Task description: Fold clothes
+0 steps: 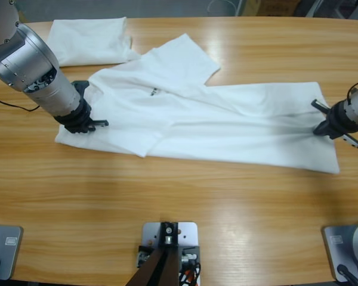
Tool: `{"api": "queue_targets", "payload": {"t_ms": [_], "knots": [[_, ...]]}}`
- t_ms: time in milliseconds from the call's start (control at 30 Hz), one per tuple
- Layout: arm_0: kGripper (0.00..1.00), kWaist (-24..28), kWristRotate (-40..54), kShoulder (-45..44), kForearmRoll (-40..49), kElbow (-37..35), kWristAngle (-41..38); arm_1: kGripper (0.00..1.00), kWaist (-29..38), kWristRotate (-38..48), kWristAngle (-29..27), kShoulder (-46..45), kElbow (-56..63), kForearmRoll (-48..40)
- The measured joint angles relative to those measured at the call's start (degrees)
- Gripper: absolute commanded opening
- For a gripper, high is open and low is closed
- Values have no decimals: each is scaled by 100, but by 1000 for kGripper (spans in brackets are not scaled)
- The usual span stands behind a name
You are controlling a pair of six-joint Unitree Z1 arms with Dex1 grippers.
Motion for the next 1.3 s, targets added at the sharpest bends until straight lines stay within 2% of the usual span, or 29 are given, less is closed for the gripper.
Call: {"api": "queue_targets", "payload": {"t_ms": [200,300,433,533,633,933,1133,1300], "knots": [[0,-6,0,-30,0,44,0,0,-141,-266,-57,-63,-9,14],[0,-7,0,-34,0,53,0,0,-134,-512,-39,-471,-9,171],[0,-7,0,-35,0,52,0,0,383,-490,31,-1683,-25,525],[0,-7,-34,-38,0,52,0,0,940,-200,175,-1995,82,661],[0,-25,-126,-47,0,56,1,0,1211,103,332,-1813,477,542],[0,-119,-295,-119,0,170,3,0,1261,214,351,-924,742,-408],[0,-124,-329,-143,-1,217,2,0,1280,286,366,-565,857,-652],[0,-205,-537,-353,-83,613,2,0,1716,812,367,-539,851,-663]]}}
